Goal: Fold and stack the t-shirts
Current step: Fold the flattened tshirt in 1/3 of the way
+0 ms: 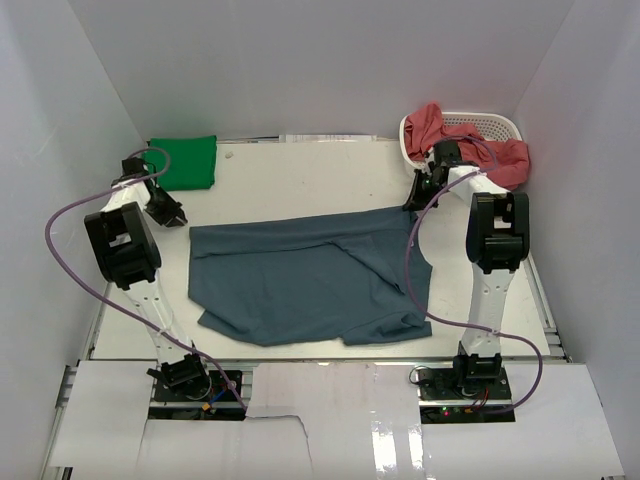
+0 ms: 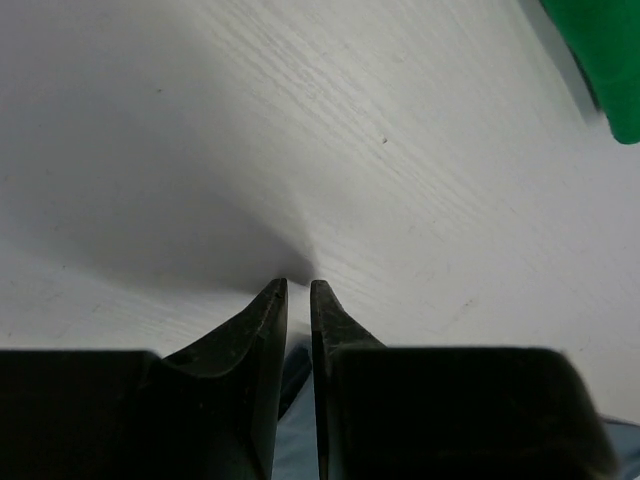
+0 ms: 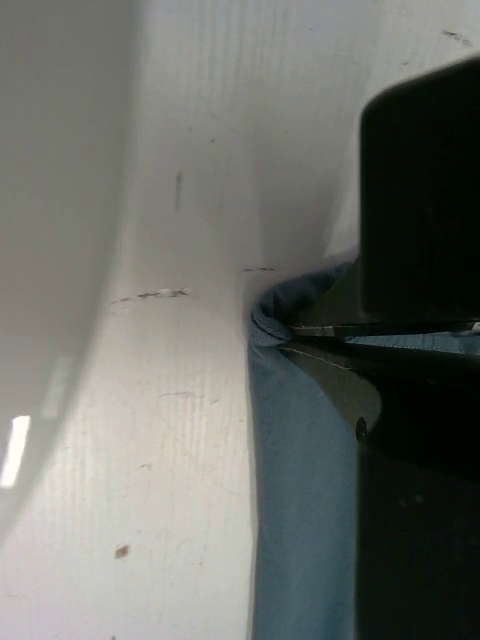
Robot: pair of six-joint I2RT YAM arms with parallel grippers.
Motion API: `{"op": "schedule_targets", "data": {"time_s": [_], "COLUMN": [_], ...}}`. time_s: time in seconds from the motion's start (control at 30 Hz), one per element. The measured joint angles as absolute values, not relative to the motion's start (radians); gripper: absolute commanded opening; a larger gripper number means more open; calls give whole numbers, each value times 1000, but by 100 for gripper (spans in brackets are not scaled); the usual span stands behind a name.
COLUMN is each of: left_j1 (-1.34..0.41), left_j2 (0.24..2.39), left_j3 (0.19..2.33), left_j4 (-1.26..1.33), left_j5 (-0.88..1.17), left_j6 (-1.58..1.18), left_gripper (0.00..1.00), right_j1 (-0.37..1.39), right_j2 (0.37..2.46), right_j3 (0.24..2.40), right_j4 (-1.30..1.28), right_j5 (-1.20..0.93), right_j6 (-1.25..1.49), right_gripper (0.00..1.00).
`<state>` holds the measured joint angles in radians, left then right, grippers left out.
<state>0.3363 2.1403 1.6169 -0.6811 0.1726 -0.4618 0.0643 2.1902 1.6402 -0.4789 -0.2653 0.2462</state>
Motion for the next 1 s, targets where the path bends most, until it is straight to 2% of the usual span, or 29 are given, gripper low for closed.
{"op": "schedule_targets", "data": {"time_s": [0.1,0.13,0.23,0.43,0.6,0.8,1.0], "left_j1": [336,336,335,328,271,7,-214], "left_j2": [2157,2163,2172,2133,1950,1738,1782], "left_j3": [1641,1652,1681,1676,1605,1583,1561], "left_j4": [-685,-684,-680,-673,-656,-582,-522], "left_j5": [175,176,177,190,203,248,333], "left_j6": [-468,-469,-474,-491,-486,-472,-506], "left_gripper": [27,27,33,41,44,45,45], "right_j1": [65,64,65,69,76,121,191], "right_j2": [2228,2242,2265,2254,2165,1886,1721], "right_j3": [1699,1723,1769,1764,1667,1457,1356], "right_j4": [-495,-501,-501,-489,-450,-386,-337], "right_j5": [-270,-273,-294,-313,-278,-219,-255], "right_j6": [250,252,262,258,241,209,181], "right_gripper": [9,26,54,59,60,63,64]}}
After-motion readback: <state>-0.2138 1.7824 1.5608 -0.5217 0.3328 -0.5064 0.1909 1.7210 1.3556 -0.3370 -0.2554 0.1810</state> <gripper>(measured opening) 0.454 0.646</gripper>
